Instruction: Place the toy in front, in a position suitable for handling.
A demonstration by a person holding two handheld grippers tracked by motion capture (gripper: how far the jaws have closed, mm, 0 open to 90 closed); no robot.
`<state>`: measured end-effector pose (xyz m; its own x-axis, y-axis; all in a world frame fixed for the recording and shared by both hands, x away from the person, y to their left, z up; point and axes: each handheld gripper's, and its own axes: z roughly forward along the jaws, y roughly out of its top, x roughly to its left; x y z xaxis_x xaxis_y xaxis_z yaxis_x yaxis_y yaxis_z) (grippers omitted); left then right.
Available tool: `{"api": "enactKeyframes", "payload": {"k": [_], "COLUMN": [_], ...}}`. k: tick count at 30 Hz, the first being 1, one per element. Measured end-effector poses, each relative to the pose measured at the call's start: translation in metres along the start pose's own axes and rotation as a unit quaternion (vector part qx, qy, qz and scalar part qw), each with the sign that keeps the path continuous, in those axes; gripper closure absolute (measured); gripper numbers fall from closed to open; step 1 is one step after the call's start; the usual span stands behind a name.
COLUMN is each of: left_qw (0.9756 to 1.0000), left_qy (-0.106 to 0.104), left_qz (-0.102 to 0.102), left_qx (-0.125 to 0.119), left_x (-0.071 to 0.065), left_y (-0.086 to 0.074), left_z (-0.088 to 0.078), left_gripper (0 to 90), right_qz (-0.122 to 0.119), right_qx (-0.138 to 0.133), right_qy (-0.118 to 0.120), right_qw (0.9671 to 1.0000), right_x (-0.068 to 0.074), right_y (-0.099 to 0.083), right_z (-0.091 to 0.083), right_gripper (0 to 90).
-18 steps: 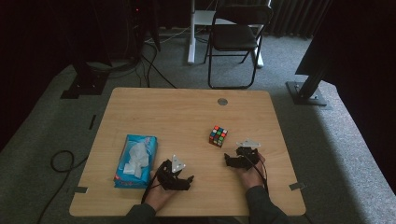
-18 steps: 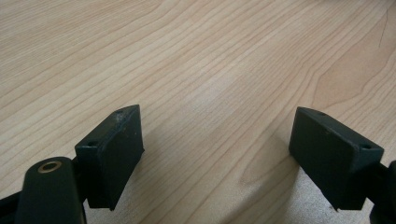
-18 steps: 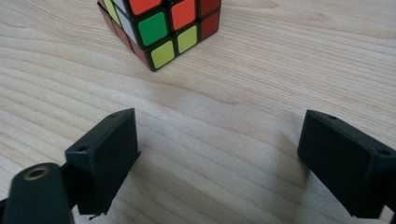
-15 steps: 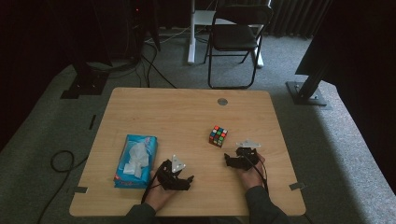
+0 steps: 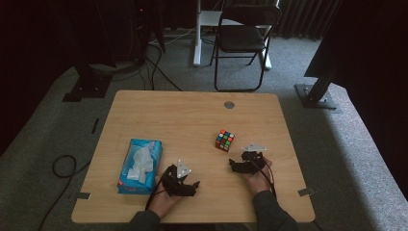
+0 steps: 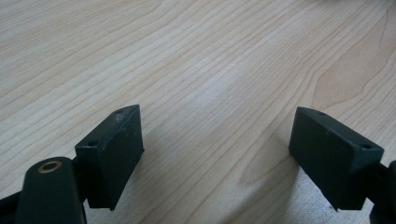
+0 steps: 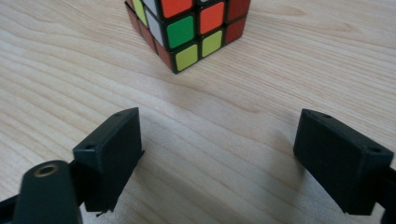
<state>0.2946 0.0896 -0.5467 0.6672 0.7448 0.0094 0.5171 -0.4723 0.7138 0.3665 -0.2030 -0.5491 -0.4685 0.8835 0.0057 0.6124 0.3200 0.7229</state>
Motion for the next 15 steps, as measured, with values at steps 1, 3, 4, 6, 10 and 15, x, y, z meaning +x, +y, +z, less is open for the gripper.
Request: {"api": "enactKeyframes", "payload": {"k": [1,3,4,6,10,15], "left_qw": [1.0000,1.0000,1.0000,1.0000,1.0000,1.0000], "left_qy": [0.000,0.000,0.000,0.000,0.000,0.000], "left_qz": [0.000,0.000,0.000,0.000,0.000,0.000], "left_qx": [0.000,0.000,0.000,0.001,0.000,0.000], "left_x": [0.000,0.000,0.000,0.000,0.000,0.000], "left_y": [0.000,0.000,0.000,0.000,0.000,0.000], "left_z": [0.000,0.000,0.000,0.000,0.000,0.000], "left_gripper": [17.8,17.8,17.8,17.8,17.8,17.8], "right_qz": [-0.002,-0.010,-0.014,-0.023,-0.013,-0.029], "right_qx": [0.002,0.007,0.008,0.012,0.008,-0.007], "right_qy": [0.002,0.011,0.014,0.024,0.050,0.058], "right_qw": [1.0000,0.9999,0.9998,0.9994,0.9986,0.9978], "right_x": [0.000,-0.001,-0.002,-0.002,-0.005,-0.005], "right_y": [0.001,0.002,0.003,0.005,0.009,0.016], "right_z": [0.000,0.000,0.000,0.000,-0.001,-0.002], "right_gripper": [15.5,18.2,20.0,24.0,32.6,32.8]}}
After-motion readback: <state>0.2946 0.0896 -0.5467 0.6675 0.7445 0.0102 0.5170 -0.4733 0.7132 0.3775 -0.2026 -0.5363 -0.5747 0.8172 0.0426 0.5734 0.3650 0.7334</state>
